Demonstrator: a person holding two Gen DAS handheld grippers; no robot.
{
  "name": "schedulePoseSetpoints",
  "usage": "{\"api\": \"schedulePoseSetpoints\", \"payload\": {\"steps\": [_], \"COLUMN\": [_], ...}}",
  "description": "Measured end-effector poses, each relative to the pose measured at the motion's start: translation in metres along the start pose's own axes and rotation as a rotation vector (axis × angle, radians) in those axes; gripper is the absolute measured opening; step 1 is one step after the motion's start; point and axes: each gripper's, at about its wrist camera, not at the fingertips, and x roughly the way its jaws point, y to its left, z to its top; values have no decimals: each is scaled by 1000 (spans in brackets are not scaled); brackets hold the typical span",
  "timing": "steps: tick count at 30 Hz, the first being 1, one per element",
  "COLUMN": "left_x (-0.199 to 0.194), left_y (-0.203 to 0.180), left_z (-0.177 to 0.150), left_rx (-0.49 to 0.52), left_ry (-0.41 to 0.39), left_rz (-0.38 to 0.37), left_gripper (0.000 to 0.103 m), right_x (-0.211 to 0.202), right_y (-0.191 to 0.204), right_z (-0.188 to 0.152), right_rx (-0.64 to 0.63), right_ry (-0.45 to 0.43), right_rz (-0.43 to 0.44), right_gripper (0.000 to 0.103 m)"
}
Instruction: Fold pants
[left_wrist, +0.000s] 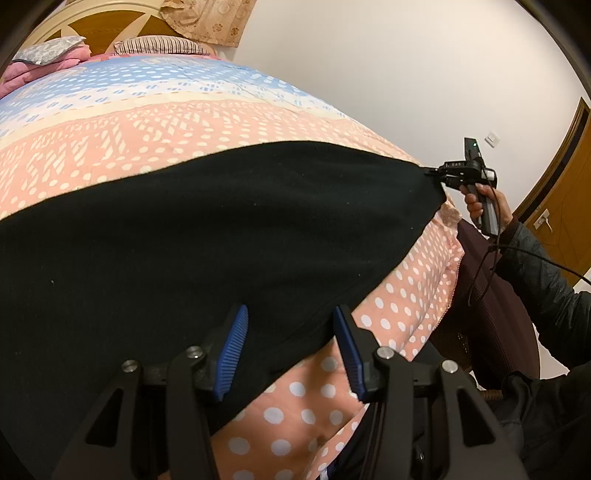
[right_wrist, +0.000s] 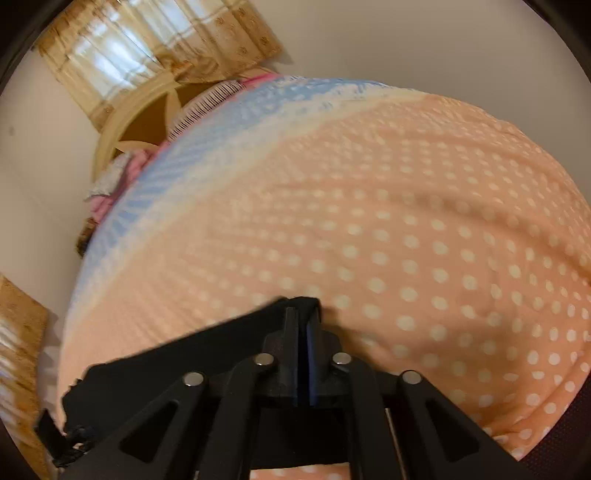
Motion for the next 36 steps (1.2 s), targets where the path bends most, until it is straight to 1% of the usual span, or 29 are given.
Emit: {"api": "schedulePoseSetpoints", "payload": {"steps": [1, 2, 4, 7, 9, 10, 12, 14, 15, 16, 18, 19, 20, 21, 22, 25, 28, 30, 33, 35, 36], "left_x": [0, 0, 0, -4, -13, -21, -45, -76, -95, -109, -146, -163, -174, -188, -200, -206, -192, -187, -186, -188, -188], "left_y": [0, 0, 0, -1, 1, 4, 14, 32, 48, 60, 96, 114, 125, 139, 153, 178, 192, 194, 198, 202, 203], "left_z": [0, 0, 0, 0, 0, 0, -2, -6, -10, -14, -28, -36, -41, -48, -55, -68, -72, -72, -72, -70, -70], "left_rx": [0, -1, 1, 1, -1, -1, -8, -44, -82, -112, -184, -225, -254, -290, -334, -420, -440, -441, -476, -486, -489], "left_ry": [1, 1, 0, -8, -20, -38, -84, -137, -165, -180, -207, -213, -220, -234, -247, -249, -232, -243, -259, -274, -267], "left_rz": [0, -1, 0, 19, 63, 89, 168, 264, 336, 386, 526, 582, 604, 620, 621, 574, 586, 632, 657, 656, 648], "left_gripper": [51, 51, 51, 51, 51, 51, 51, 51, 51, 51, 51, 51, 51, 51, 51, 51, 51, 51, 54, 54, 54], "right_x": [-3, -9, -21, -41, -50, -55, -62, -66, -67, -67, -64, -63, -61, -59, -56, -45, -37, -33, -30, -30, -29], "right_y": [-2, -5, -10, -15, -9, -3, 7, 22, 29, 38, 59, 71, 83, 94, 104, 135, 157, 170, 183, 188, 189], "right_z": [0, -2, -6, -21, -33, -40, -53, -65, -69, -73, -79, -83, -87, -91, -95, -108, -117, -124, -136, -143, -145], "right_rx": [9, 19, 31, 37, 0, -21, -51, -74, -81, -90, -113, -133, -156, -181, -203, -278, -325, -358, -404, -425, -430], "right_ry": [-17, -31, -51, -88, -97, -105, -121, -142, -150, -152, -157, -163, -166, -165, -161, -143, -121, -105, -85, -75, -73], "right_rz": [-10, -5, 8, -38, -37, -40, -29, -4, 9, 29, 69, 90, 106, 117, 123, 134, 164, 171, 181, 186, 191], "right_gripper": [54, 64, 64, 64, 64, 64, 64, 64, 64, 64, 64, 64, 64, 64, 64, 64, 64, 64, 64, 64, 64]}}
